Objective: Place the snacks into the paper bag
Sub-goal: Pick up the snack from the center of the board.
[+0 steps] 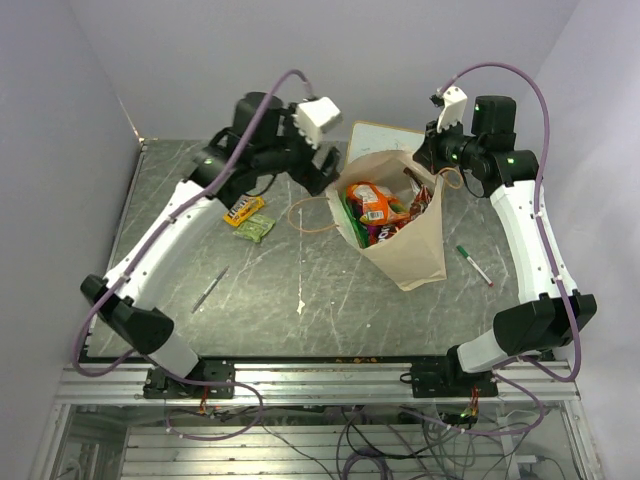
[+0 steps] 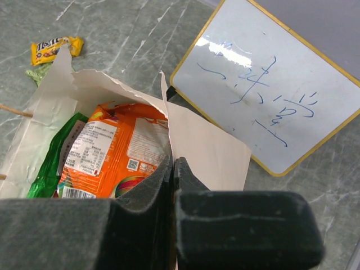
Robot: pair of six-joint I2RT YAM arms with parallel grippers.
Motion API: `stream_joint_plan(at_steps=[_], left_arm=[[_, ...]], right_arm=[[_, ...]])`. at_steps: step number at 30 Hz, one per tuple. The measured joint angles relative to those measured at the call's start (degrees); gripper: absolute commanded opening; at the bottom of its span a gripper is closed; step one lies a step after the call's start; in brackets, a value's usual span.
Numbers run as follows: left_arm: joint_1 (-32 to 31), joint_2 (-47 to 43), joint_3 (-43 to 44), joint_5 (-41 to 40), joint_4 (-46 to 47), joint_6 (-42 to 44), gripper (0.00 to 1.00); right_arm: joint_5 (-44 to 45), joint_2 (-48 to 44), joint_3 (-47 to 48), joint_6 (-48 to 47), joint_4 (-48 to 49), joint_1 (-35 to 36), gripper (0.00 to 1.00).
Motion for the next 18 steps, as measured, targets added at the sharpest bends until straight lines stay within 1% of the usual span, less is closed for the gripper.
stream_joint_plan(at_steps=[4,7,14,18], left_arm=[[7.56,-4.13,-5.88,-1.77,2.29,-0.17,0.99],[12.92,-5.27,-10.19,-3.08,3.72,-0.59,0.99],[24.11,-4.07,-19.41,-3.34,6.1,-1.25,1.0],[27.78,-0.81,-21.97,-3.15,7.61,-0.55,0.99]], right_arm=[[-0.04,-0.02,-0.02,0.0,0.0,0.0,0.0],[-0.09,-0.11,-0.15,0.0,0.02,0.0,0.0],[-0.22,-0.96,-1.01,-0.02,0.31,0.0,0.0],[-0.22,-0.96,-1.01,0.0,0.37,0.0,0.0]])
